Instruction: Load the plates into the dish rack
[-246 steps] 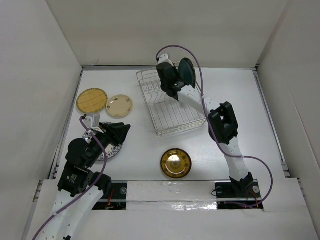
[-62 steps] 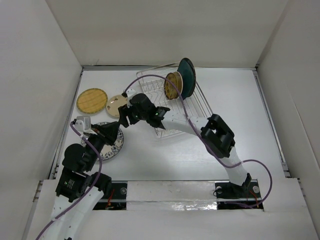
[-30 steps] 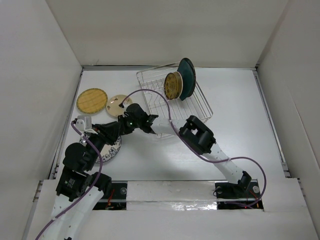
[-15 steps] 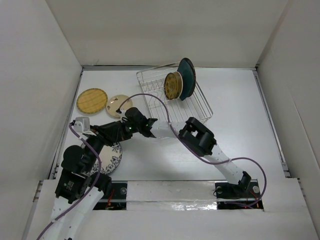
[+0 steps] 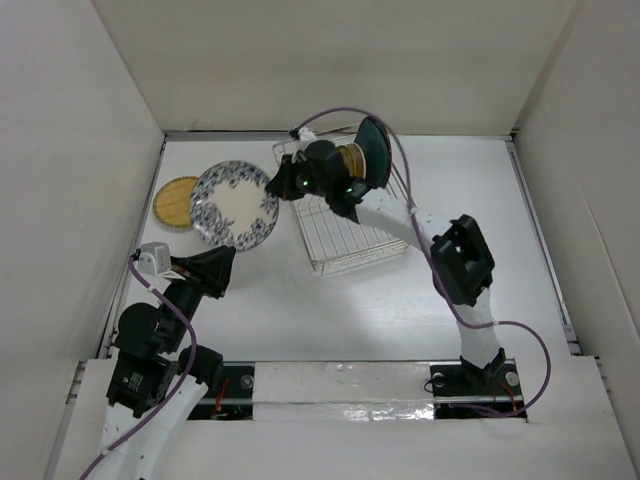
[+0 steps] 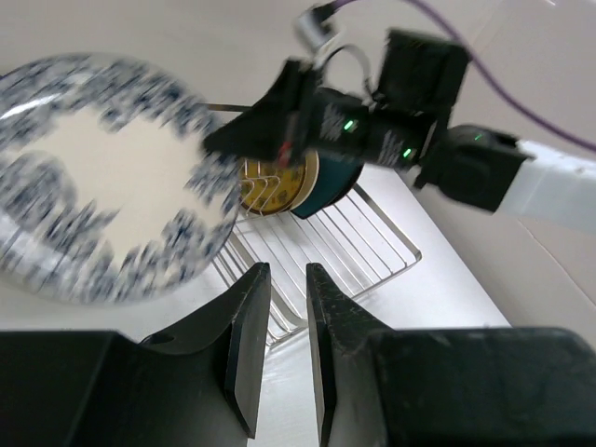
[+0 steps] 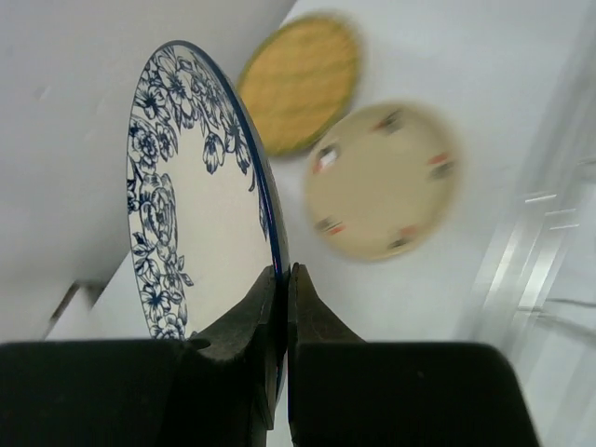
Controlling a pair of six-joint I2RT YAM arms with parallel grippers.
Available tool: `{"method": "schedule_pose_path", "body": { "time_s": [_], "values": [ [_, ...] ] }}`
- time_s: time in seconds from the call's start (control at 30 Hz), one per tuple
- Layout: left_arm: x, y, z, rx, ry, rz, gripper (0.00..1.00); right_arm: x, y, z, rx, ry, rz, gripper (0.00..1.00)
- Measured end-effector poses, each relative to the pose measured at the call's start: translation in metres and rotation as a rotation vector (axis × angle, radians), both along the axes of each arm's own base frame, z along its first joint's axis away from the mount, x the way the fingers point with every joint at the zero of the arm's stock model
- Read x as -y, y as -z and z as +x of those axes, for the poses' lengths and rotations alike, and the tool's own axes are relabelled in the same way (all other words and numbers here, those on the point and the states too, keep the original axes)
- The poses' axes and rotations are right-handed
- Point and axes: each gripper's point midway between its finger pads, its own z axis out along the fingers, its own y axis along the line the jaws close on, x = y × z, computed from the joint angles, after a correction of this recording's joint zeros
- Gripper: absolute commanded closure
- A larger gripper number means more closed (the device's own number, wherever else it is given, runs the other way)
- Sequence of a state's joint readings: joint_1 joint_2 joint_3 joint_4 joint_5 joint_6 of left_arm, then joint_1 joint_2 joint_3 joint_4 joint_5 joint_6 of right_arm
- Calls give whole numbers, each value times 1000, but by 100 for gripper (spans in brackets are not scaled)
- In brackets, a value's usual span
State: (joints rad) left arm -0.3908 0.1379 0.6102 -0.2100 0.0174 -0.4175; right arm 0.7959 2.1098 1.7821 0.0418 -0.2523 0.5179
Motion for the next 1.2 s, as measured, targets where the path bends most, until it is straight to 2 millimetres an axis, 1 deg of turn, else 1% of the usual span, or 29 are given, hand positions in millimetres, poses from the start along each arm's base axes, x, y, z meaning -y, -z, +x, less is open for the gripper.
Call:
{"method": "schedule_pose_path", "body": {
  "time_s": [0.1, 0.17, 0.23, 0.27, 0.33, 0.37, 0.43, 0.5, 0.57, 0.63, 0.8, 0.97, 1.03, 1.2],
  "values": [
    [0, 0, 0, 0, 1, 0, 80, 60, -34, 54, 106, 208, -49, 100],
    [0, 0, 0, 0, 1, 0, 80, 104, -51, 88, 178, 367, -126, 100],
    [0, 0, 0, 0, 2, 0, 80, 144, -63, 113, 247, 512, -230, 100],
    [0, 0, 0, 0, 3, 0, 80, 161, -70, 121, 280, 572, -288, 100],
    [1, 0, 0, 0, 5, 1, 80, 188, -80, 129, 328, 663, -403, 100],
    [1, 0, 0, -1, 6, 1, 80, 199, -86, 131, 352, 697, -460, 100],
    [2, 1, 0, -5, 8, 3, 80, 214, -99, 135, 397, 744, -547, 100],
    [2, 2, 2, -10, 8, 6, 80, 224, -110, 138, 436, 788, -610, 100],
    [3, 3, 3, -16, 8, 8, 80, 231, -117, 141, 466, 820, -658, 100],
    [3, 4, 3, -18, 8, 9, 80, 236, -119, 142, 489, 842, -716, 100],
    [4, 7, 6, -34, 9, 16, 80, 237, -109, 146, 507, 848, -829, 100],
    [5, 8, 7, -41, 8, 18, 80, 235, -87, 148, 497, 828, -912, 100],
    [5, 9, 8, -43, 8, 19, 80, 230, -82, 148, 497, 815, -917, 100],
    [5, 10, 9, -50, 9, 22, 80, 220, -77, 141, 505, 793, -939, 100]
  ]
}}
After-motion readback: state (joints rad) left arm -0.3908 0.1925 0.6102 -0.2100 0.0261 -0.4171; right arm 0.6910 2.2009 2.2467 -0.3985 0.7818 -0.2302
